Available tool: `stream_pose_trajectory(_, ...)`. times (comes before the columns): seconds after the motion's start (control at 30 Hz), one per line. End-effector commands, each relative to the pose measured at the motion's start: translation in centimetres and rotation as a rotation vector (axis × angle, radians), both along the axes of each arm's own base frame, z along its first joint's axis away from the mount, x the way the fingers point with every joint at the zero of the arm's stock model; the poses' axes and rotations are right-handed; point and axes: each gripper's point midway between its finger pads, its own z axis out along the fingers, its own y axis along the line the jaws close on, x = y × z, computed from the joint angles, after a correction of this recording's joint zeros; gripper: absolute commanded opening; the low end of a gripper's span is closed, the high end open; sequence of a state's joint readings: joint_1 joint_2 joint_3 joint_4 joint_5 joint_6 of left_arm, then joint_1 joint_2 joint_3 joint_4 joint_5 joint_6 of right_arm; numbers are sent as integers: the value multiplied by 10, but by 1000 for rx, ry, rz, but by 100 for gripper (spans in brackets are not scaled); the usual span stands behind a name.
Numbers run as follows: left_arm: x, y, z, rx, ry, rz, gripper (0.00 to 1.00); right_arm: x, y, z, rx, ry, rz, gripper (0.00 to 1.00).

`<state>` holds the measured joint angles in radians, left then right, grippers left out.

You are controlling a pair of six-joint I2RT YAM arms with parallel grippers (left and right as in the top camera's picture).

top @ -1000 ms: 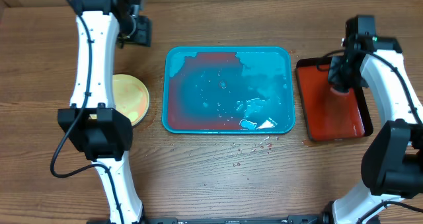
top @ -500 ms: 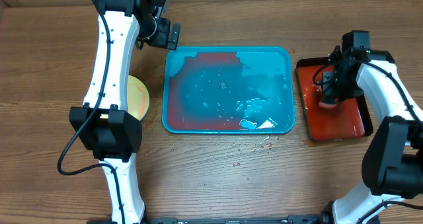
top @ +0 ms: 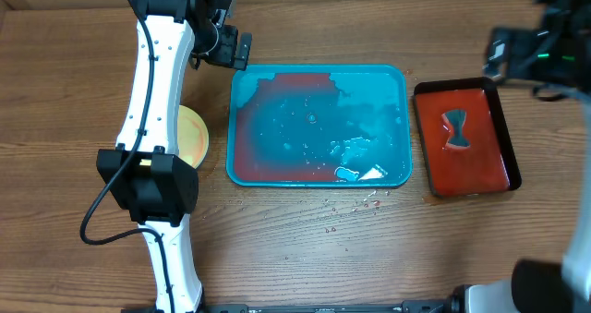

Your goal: Clean dirty plates on tray and stack at the side

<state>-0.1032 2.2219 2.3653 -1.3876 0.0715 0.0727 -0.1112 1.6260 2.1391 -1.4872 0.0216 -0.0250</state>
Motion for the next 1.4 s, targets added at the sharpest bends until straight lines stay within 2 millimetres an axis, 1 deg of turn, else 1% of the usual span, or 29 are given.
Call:
stream_pose_trajectory(0.0,0,-3,11,-12,-26,3,100,-32,6,95,-12,-279,4,100)
stream_pose_trajectory(0.07,0,-2,11,-12,-26,4,100,-47,8,129,-24,-391,5,100)
stream_pose_trajectory(0.13,0,-2,11,-12,-26,3,100,-64,10,152,-33,-466,6,100)
stream_pose_trajectory(0.2,0,-2,11,-12,-26,4,100,-79,12,165,-38,-512,6,100)
stream_pose_trajectory(0.27,0,-2,11,-12,-26,3,100,-94,13,173,-42,-541,6,100)
stream_pose_trajectory(0.37,0,-2,11,-12,-26,4,100,-110,15,177,-43,-555,6,100)
stream_pose_trajectory(0.47,0,-2,11,-12,-26,3,100,-121,16,174,-42,-545,6,100)
stream_pose_trajectory(0.63,0,-2,11,-12,-26,4,100,-125,17,159,-35,-479,5,100)
stream_pose_trajectory(0.7,0,-2,11,-12,-26,3,100,-128,17,157,-34,-469,6,100)
stream_pose_trajectory(0.73,0,-2,11,-12,-26,3,100,-129,17,159,-35,-478,6,100)
stream_pose_trajectory(0.87,0,-2,11,-12,-26,3,100,-133,18,185,-47,-593,7,100)
stream_pose_trajectory(1.0,0,-2,11,-12,-26,3,100,-146,19,211,-60,-709,9,100)
stream_pose_trajectory(1.07,0,-2,11,-12,-26,3,100,-150,20,219,-65,-752,9,100)
stream_pose_trajectory(1.23,0,-2,11,-12,-26,4,100,-157,21,229,-73,-835,13,100)
stream_pose_trajectory(1.3,0,-2,11,-12,-26,4,99,-158,26,228,-64,-864,36,100)
stream_pose_trajectory(1.37,0,-2,11,-12,-26,3,100,-157,29,223,-57,-880,55,100)
